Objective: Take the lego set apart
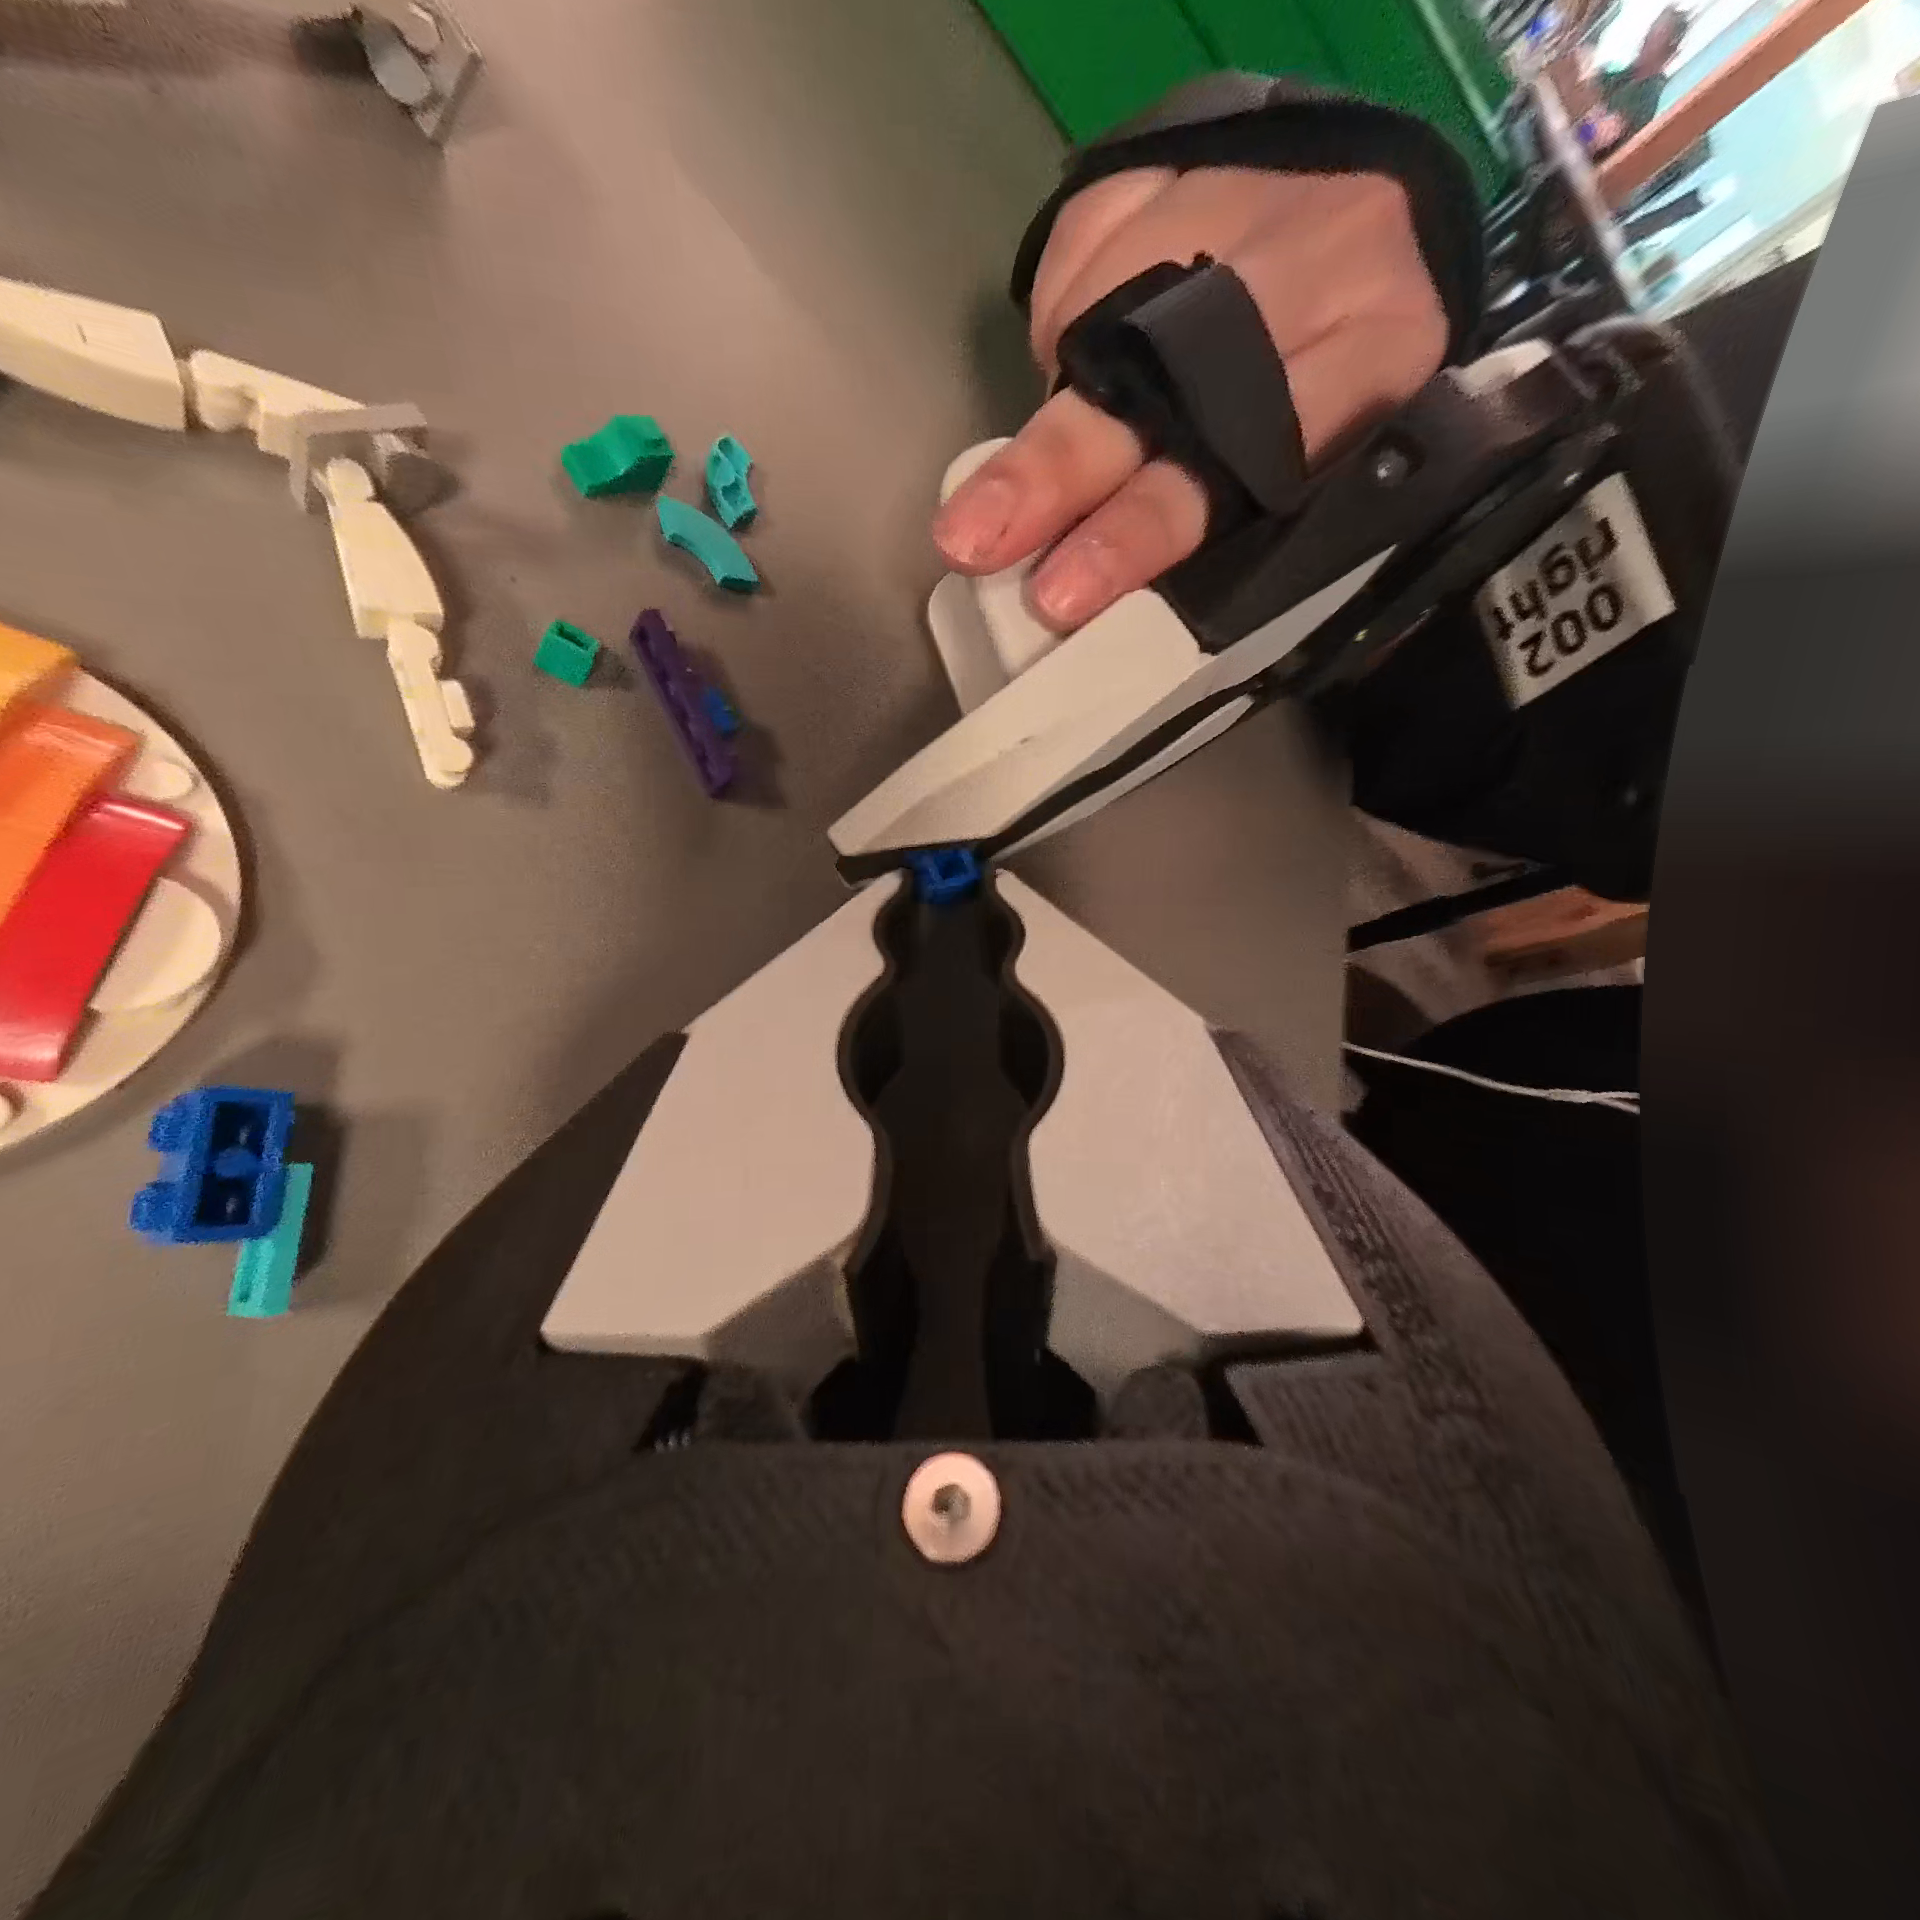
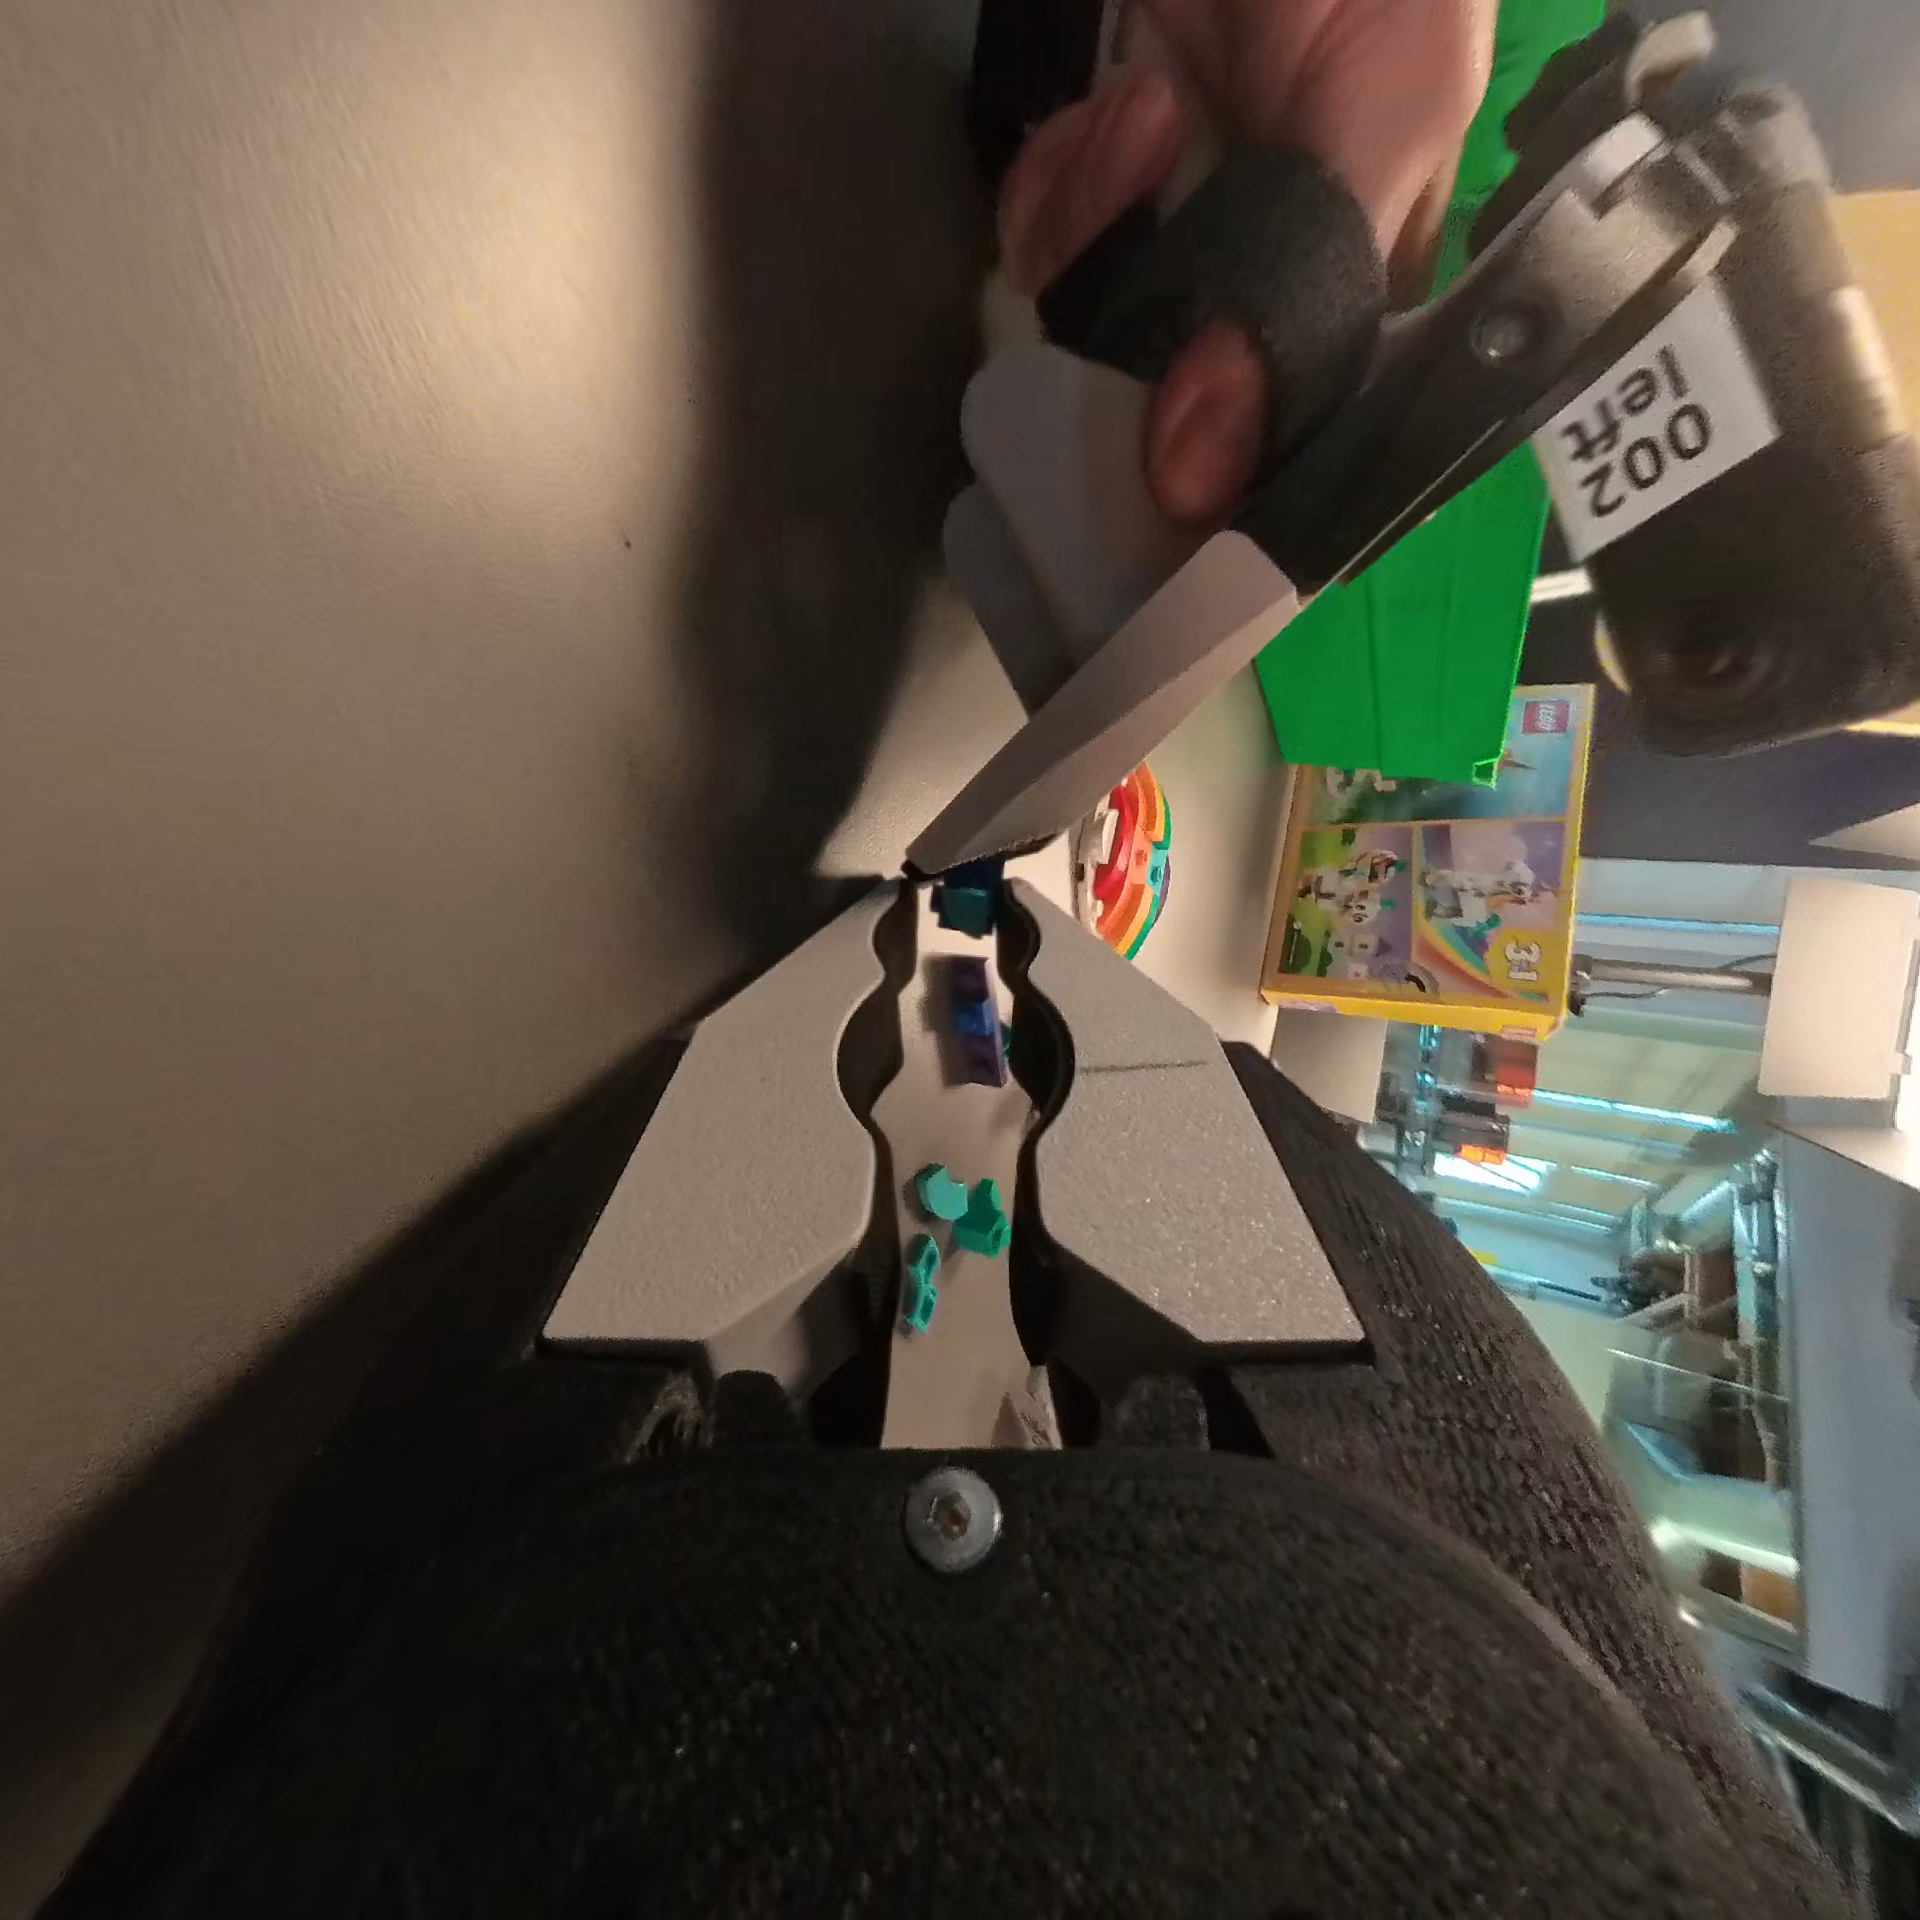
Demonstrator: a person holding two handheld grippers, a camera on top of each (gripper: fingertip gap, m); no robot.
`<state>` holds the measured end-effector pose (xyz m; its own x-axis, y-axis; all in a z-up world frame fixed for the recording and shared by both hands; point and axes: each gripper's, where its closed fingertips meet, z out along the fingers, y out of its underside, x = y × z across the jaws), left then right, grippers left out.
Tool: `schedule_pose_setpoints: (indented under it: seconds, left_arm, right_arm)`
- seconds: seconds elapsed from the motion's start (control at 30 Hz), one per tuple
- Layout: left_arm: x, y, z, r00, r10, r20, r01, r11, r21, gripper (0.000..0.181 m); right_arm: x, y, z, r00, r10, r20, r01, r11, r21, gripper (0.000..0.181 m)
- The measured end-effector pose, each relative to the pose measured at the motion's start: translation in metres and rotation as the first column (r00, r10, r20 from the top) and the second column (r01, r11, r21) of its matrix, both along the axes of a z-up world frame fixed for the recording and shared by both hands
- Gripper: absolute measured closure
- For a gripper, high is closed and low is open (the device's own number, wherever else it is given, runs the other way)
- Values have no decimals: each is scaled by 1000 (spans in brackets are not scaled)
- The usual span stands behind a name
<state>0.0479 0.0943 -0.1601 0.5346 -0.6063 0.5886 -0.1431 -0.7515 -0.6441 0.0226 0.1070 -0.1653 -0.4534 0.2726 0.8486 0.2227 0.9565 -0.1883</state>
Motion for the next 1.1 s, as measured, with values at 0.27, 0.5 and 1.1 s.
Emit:
schedule_pose_setpoints:
  seconds: [0.27, 0.5, 1.1]
  left_arm:
    - [-1, 11, -6, 908, 71, -412, 78, 940, 333, 172]
    - [-1, 16, -5, 807, 131, -576, 181, 874, 452, 172]
    - [2, 15, -5, 770, 128, -625, 281, 811, 513, 172]
  right_arm:
    - [3, 10, -2, 994, -96, 60, 96, 995, -4, 172]
    - [6, 13, -2, 986, -138, 89, 146, 985, -94, 172]
    - [14, 5, -2, 983, -100, 157, 165, 861, -481, 170]
